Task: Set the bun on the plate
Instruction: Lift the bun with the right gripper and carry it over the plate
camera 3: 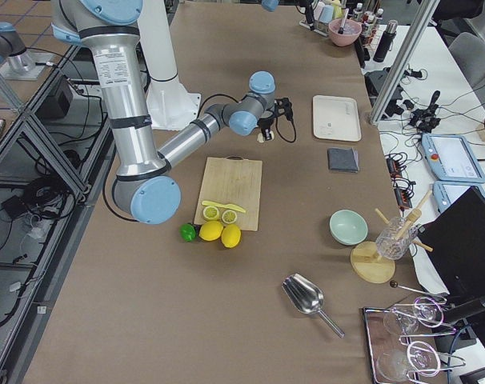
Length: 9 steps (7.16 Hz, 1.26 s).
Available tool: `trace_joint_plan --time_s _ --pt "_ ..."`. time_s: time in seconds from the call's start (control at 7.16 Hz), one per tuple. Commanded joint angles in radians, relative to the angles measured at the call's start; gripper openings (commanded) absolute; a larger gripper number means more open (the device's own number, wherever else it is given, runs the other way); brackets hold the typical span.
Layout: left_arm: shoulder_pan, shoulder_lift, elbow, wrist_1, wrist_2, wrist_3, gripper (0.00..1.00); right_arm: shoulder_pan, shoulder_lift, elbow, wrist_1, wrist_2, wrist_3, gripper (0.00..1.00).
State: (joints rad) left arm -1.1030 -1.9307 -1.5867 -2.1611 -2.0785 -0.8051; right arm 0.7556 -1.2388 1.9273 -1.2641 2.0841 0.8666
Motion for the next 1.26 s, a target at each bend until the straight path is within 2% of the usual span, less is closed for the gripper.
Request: trace_joint_plan --time_s 0.0,0.14,0.42,0.7,0.84,0.98,1.12 --pt "0.034 -0.001 0.002 -0.009 0.000 0.001 0.97 -0.108 0.141 -0.033 -0.003 -0.129 0.055 0.00" --pt "0.034 0.002 0.008 -0.049 0.000 0.000 0.97 -0.149 0.181 -0.054 -0.001 -0.154 0.058 0.00" --pt "0.044 0.012 0.011 -0.068 0.000 0.001 0.97 -0.249 0.196 -0.059 0.000 -0.267 0.058 0.00" --pt "0.045 0.012 0.011 -0.069 0.001 0.000 0.97 -0.306 0.214 -0.082 0.006 -0.307 0.058 0.00" --pt "0.045 0.015 0.011 -0.074 0.001 -0.011 0.97 -0.321 0.255 -0.138 0.006 -0.311 0.057 0.00" --pt "0.046 0.015 0.013 -0.074 0.003 -0.031 0.97 -0.326 0.287 -0.187 0.008 -0.311 0.051 0.08" --pt "0.046 0.016 0.017 -0.074 0.003 -0.031 0.97 -0.329 0.295 -0.214 0.009 -0.312 0.051 0.30"
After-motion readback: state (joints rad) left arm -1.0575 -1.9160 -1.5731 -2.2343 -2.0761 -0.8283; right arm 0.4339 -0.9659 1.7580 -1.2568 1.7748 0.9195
